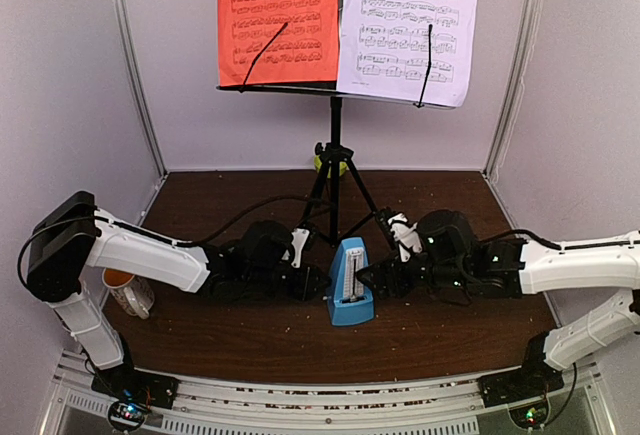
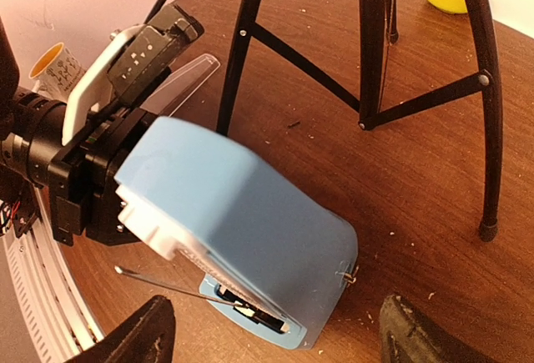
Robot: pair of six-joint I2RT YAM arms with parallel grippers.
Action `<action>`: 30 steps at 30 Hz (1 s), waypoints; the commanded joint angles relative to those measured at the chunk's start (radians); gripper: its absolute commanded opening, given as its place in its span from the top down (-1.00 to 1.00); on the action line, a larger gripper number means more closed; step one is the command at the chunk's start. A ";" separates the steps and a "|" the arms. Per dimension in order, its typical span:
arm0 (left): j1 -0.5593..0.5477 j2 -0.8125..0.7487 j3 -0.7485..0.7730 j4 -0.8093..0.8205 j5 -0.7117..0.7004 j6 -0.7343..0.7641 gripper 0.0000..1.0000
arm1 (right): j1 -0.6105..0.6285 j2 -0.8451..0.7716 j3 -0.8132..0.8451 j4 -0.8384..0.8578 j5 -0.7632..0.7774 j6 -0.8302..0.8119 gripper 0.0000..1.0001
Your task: Set up the instrument practice props
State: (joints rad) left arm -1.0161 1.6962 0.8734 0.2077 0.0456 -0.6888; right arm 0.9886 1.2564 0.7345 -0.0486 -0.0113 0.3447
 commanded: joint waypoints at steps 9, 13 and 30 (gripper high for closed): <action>0.005 0.010 0.027 0.021 0.010 0.000 0.40 | 0.010 0.016 0.058 0.005 0.039 0.019 -0.83; 0.005 0.010 0.028 0.017 0.009 -0.001 0.40 | 0.004 0.004 0.062 -0.038 0.111 0.029 -0.81; 0.137 -0.216 -0.128 -0.006 -0.060 -0.014 0.39 | -0.304 -0.217 -0.055 -0.220 0.124 -0.032 -0.82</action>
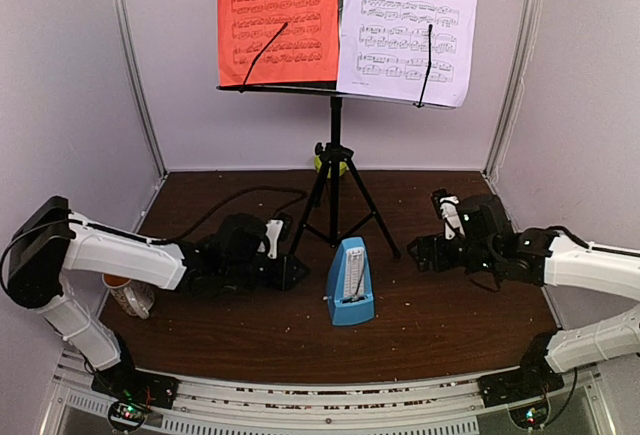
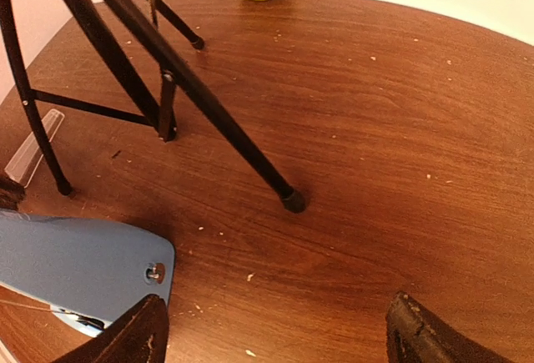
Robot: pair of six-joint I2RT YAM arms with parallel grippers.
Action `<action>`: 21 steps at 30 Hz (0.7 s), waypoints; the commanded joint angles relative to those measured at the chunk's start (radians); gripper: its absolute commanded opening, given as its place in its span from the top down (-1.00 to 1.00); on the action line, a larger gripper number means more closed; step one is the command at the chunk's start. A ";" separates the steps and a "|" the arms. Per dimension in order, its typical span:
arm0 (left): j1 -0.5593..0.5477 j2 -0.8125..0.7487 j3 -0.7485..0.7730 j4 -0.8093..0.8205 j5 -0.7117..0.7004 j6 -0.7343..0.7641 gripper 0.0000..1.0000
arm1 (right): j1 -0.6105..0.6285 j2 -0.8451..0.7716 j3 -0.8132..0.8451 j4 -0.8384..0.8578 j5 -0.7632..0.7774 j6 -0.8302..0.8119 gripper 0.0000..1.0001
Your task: Set up the instrument practice props
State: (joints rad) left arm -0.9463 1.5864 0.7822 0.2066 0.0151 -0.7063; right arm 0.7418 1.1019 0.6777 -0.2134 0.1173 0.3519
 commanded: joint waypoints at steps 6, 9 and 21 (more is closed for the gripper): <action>0.239 -0.268 -0.031 -0.150 -0.037 0.078 0.38 | -0.183 -0.135 0.098 -0.133 -0.085 -0.086 -0.96; 0.325 -0.340 0.000 -0.235 -0.034 0.125 0.35 | -0.225 -0.137 0.189 -0.178 -0.114 -0.114 -1.00; 0.414 -0.453 0.351 -0.660 -0.144 0.345 -0.39 | -0.361 -0.184 0.403 -0.255 -0.266 -0.031 -1.00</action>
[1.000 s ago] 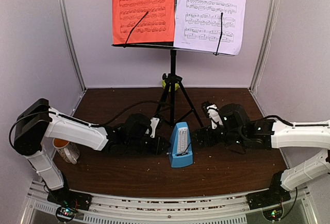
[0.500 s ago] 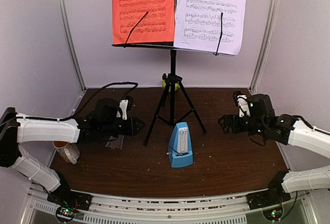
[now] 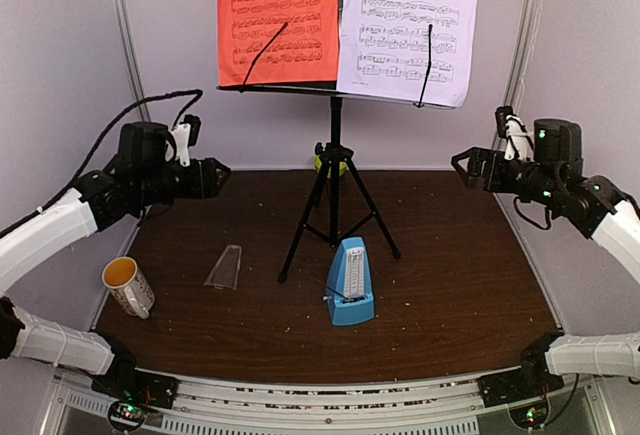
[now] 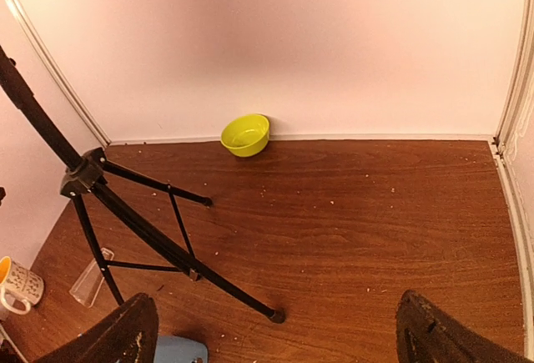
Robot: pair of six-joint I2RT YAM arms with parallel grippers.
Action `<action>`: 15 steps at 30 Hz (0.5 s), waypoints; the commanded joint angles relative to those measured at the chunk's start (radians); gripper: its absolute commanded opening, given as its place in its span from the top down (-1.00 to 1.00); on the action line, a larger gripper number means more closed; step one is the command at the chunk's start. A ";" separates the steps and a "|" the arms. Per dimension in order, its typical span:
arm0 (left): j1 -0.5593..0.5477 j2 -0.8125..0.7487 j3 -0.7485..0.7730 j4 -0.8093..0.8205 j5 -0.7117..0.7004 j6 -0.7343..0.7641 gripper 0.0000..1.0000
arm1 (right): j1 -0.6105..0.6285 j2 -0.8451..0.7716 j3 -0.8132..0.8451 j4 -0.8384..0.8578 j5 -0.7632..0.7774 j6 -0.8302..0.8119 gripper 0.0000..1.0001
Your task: Set up the instrument practice props
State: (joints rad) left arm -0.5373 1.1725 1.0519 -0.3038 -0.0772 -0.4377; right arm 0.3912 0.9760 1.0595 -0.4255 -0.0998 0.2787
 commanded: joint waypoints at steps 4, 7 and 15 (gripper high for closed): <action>0.005 -0.124 0.065 -0.178 -0.077 0.030 -0.92 | -0.012 -0.136 0.004 -0.064 -0.039 0.055 -1.00; 0.005 -0.211 0.005 -0.186 -0.109 -0.031 -0.96 | -0.013 -0.201 -0.032 -0.088 -0.019 0.058 -1.00; 0.005 -0.333 -0.092 -0.452 -0.314 -0.188 -0.96 | -0.014 -0.396 -0.220 -0.148 -0.005 0.086 -1.00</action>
State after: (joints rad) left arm -0.5373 0.8730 1.0195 -0.6086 -0.2668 -0.5358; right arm 0.3843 0.6430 0.9279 -0.5198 -0.1234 0.3344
